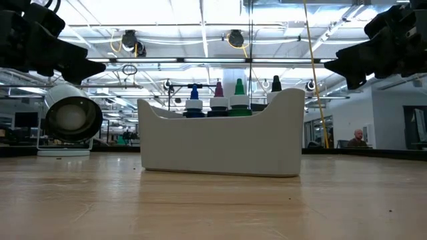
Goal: Pick & Place food coloring
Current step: Return to Home Position
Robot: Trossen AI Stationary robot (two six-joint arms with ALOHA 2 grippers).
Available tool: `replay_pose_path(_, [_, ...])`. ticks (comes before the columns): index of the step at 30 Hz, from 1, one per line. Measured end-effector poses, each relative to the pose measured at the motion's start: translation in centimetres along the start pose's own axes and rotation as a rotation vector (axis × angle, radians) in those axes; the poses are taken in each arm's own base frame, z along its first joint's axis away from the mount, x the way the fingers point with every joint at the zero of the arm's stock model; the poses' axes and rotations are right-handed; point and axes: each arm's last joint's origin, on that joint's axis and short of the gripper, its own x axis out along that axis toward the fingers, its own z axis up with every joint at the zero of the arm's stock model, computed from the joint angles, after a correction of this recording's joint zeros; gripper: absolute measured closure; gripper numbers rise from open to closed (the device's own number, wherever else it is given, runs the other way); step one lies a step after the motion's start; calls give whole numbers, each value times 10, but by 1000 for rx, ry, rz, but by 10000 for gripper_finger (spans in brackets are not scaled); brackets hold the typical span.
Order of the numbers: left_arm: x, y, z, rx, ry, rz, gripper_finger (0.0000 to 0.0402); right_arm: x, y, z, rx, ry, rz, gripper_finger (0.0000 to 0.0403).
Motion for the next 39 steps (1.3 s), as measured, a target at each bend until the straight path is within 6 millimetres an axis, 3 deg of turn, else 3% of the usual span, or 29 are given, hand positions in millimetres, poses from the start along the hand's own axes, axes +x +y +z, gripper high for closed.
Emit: replay_pose_path(39, [0,0,0,-2,1,1,85,0,0,0,0,-1,0,234])
